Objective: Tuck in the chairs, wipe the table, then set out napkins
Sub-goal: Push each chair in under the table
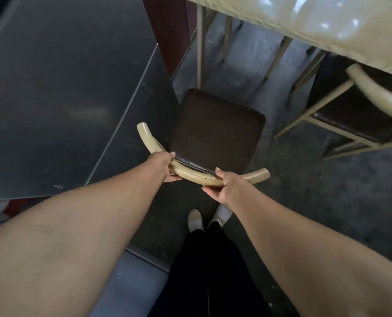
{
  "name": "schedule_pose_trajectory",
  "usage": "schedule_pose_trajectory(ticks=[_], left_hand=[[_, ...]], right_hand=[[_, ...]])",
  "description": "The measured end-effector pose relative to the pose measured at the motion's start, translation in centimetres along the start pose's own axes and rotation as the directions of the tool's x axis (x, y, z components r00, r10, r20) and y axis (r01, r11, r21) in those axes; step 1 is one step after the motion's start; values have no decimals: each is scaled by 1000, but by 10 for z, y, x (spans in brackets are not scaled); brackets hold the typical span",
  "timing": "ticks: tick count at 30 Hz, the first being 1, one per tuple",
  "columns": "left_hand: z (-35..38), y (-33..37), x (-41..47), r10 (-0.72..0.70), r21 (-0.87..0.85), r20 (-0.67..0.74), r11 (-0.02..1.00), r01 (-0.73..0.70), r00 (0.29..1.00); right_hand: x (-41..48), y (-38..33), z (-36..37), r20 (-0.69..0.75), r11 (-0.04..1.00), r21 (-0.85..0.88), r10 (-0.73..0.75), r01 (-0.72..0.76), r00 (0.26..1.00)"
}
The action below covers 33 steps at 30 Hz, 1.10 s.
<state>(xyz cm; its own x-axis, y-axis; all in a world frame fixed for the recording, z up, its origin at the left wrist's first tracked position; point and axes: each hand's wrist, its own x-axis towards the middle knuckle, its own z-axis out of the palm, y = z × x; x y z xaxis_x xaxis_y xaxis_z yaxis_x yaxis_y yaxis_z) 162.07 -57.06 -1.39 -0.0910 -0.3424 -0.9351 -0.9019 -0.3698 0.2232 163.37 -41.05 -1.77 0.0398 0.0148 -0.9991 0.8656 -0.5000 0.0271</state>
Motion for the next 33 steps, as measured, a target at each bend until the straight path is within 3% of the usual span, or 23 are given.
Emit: schedule_pose_trajectory(ticks=[7,13,21,33], left_hand=[[19,42,-16,86,-33,-24,996,-86,996],[50,82,-28,157,-9,-88,987,-158,984],[86,143,-23,194,-27,19,981,-193,981],[180,250,11,275,-48,96,961,-271,957]], right_hand=[[-21,-39,13,-25,990,123,-66,69,998],[-37,-86,25,-37,985,94,-144,147,989],[-39,-149,51,-51,972,85,-218,221,975],[3,-267,88,-2,907,222,-366,357,931]])
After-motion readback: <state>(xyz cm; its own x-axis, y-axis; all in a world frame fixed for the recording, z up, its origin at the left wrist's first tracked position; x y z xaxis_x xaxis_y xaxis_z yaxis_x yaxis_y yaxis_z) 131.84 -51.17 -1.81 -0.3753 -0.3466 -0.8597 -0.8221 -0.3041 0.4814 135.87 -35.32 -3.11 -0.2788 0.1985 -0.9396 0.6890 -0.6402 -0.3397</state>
